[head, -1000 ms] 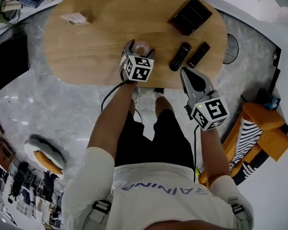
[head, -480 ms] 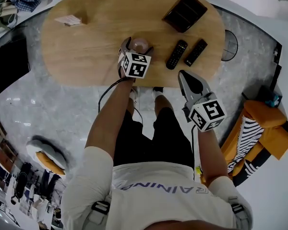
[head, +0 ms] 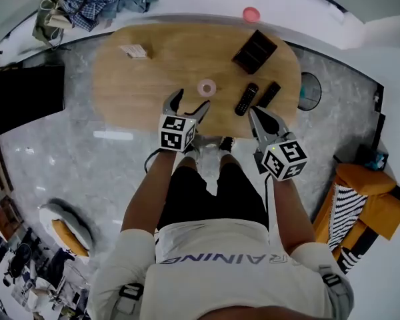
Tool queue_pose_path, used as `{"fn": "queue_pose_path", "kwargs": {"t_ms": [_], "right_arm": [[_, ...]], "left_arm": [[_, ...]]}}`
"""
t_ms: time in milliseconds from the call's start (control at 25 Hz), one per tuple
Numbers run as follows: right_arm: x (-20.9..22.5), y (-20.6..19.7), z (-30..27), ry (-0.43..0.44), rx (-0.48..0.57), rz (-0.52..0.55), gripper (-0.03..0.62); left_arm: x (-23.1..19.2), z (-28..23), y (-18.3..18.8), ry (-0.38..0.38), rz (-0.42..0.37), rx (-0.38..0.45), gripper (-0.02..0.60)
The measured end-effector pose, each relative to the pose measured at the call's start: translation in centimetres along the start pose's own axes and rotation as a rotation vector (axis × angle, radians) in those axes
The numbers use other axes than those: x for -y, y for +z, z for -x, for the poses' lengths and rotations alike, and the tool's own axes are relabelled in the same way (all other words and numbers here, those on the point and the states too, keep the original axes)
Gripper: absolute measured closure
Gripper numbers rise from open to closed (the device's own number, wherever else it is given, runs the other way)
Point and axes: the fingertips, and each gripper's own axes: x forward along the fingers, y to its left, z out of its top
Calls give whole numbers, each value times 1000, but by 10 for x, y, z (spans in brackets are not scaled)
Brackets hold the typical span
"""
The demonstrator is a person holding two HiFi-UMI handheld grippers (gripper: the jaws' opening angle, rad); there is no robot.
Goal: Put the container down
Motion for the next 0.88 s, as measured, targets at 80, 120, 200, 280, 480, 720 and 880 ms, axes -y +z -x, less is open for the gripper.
{"fn": "queue_pose_path", "kwargs": {"t_ms": [80, 120, 200, 280, 480, 720, 880], "right_arm": [[-6, 10, 6, 6, 3, 8, 580], [-10, 14, 10, 11, 4, 10, 580], [-26, 21, 21, 18, 1, 17, 580], [-46, 35, 32, 27, 16, 46, 580], [-84, 110, 58, 20, 171, 127, 580], [-140, 177, 90, 54, 296, 192, 580], [-176, 218, 113, 82, 370, 261, 580]], "left_arm": [[-1, 33, 30, 34, 12, 67, 254], [-3, 50, 45, 55, 17, 103, 289], [-4, 91, 70, 95, 27, 171, 411], [-7, 134, 95, 127, 22, 232, 471], [-1, 234, 141, 183, 25, 318, 538], [7, 330, 164, 250, 31, 410, 569], [12, 373, 194, 283, 13, 508, 578]]}}
